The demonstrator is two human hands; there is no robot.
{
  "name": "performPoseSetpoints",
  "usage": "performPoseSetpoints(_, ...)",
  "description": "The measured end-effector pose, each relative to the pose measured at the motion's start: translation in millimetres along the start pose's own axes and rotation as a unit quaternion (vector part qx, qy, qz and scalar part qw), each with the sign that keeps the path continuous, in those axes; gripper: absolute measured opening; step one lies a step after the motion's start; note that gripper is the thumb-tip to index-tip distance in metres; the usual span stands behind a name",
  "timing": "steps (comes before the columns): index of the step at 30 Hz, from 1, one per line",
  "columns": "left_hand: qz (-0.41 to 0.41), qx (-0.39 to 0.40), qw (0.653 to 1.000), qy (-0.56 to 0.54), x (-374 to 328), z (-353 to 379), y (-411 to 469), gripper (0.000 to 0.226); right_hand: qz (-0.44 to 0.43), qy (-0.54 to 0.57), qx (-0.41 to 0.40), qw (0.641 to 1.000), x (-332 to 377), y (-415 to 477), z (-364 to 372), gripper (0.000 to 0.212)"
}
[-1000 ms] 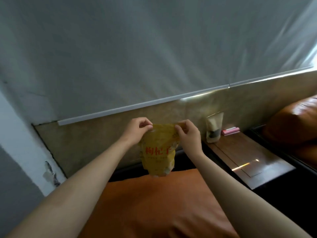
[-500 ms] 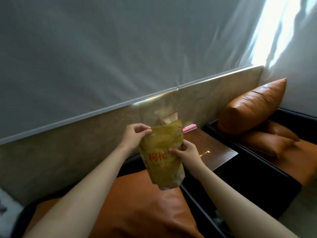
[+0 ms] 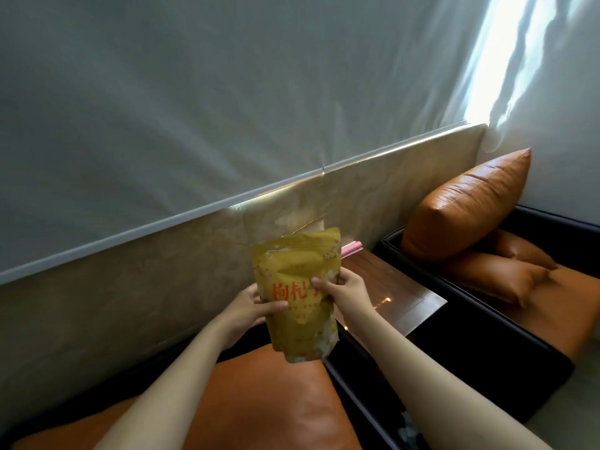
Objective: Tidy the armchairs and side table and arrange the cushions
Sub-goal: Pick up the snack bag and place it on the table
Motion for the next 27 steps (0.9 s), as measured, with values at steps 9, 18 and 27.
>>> performPoseSetpoints(9, 0.023, -0.103, 0.994, -0.022, 20.1, -26.8, 74.2, 0.028, 0.038, -0.056, -0.024, 0.997, -26.8, 69.9, 12.3, 0.035)
performPoseSetpoints(18, 0.011, -0.137, 0.99, -0.035, 30.9, -27.6, 133.5, 0.022, 0.161, -0.122, -0.01, 0.979, -80.3, 95.5, -10.9, 0.057)
performPoseSetpoints(27, 0.01, -0.198, 0.98, -0.033, 49.5, -17.0, 189.5, 0.023, 0.137, -0.169, -0.051, 0.975, -121.0, 148.8, -35.7, 0.048)
Point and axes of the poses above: each hand's wrist, its own y-axis towards the middle knuckle, its own z-axis out of the palm, x = y × z, the point moved 4 cm from there along y, towards the middle knuckle, and after that the axes turned 2 degrees about -z, right-handed, at the moved point
